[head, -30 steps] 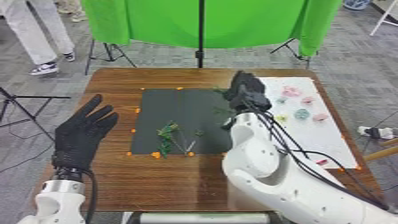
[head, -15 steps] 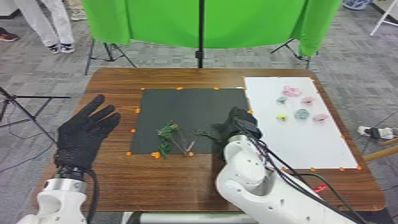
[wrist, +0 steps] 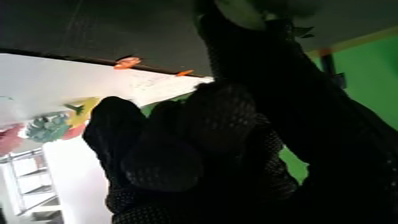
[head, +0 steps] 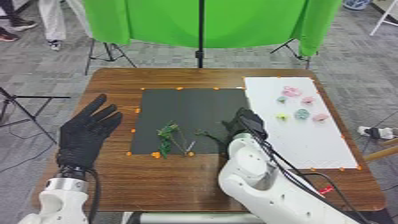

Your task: Arrange flowers

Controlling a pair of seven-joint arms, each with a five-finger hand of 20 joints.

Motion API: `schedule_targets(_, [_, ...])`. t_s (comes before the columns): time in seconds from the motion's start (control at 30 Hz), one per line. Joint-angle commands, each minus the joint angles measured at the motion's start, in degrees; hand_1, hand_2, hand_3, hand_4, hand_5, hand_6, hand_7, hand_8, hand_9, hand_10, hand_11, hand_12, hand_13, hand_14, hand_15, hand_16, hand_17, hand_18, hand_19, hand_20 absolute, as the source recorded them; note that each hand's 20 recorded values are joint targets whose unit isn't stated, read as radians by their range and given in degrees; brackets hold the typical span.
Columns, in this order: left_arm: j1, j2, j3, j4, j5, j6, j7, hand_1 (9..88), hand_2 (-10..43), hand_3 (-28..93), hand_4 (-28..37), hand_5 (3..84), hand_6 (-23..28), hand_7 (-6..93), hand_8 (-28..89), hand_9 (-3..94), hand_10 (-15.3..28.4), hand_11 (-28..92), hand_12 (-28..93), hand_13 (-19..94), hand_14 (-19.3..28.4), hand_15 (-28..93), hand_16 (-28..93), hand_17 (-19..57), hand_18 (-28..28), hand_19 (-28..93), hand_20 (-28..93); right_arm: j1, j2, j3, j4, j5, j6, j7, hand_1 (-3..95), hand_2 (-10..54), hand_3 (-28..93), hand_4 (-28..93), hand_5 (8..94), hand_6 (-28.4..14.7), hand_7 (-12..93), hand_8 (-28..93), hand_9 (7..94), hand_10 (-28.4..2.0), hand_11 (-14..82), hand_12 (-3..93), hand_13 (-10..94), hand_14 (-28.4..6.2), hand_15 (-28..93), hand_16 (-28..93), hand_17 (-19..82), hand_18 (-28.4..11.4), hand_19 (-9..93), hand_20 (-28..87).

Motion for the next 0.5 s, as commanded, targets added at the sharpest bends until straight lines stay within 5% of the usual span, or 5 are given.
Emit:
schedule_targets(0.03, [-0.19, -0.17, 0.23, 0.51, 0.4, -0.8, -1.09, 26.0, 7.5, 80, -20.1, 40.0, 9.9, 13.3, -10, 37.4, 20.7, 26, 11, 27, 27.5, 54, -8, -8.5, 28.1, 58, 4, -1.8, -3.17, 2.07, 2.19, 0.19, -0.56, 2.82, 46.5, -7.5, 79, -28, 93.7, -2.4, 28, 7, 93.1, -11.7, 59.8, 23.8, 84, -13.0, 85, 20, 48, -28.3, 93, 76])
schedule_targets(0.23, [0.56, 0.09, -0.1, 0.23, 0.23, -0.33, -0.22, 26.1, 7.6, 80, -20.0, 40.1, 10.0, 13.2, -10, 37.4, 20.7, 26, 11, 27, 27.6, 54, -8, -8.5, 28.1, 58, 4, -4.29, -3.26, 3.67, -1.78, 2.52, -7.71, -0.55, 42.6, -1.8, 80, -27, 93.7, -1.8, 32, -11, 93.7, -11.6, 58.8, 24.1, 84, -13.2, 84, 21, 49, -28.4, 93, 76])
schedule_targets(0.5, [0.82, 0.29, -0.4, 0.17, 0.07, -0.3, 0.37, 26.3, 7.7, 80, -19.8, 40.1, 10.0, 13.2, -10, 37.4, 20.7, 26, 11, 27, 27.5, 54, -8, -8.5, 28.0, 58, 4, -4.05, -1.15, 3.75, -4.88, 0.5, -7.1, -2.26, 36.5, 1.8, 76, -25, 93.7, -1.7, 27, -14, 93.7, -12.1, 55.7, 22.1, 83, -14.0, 83, 21, 48, -28.4, 93, 75])
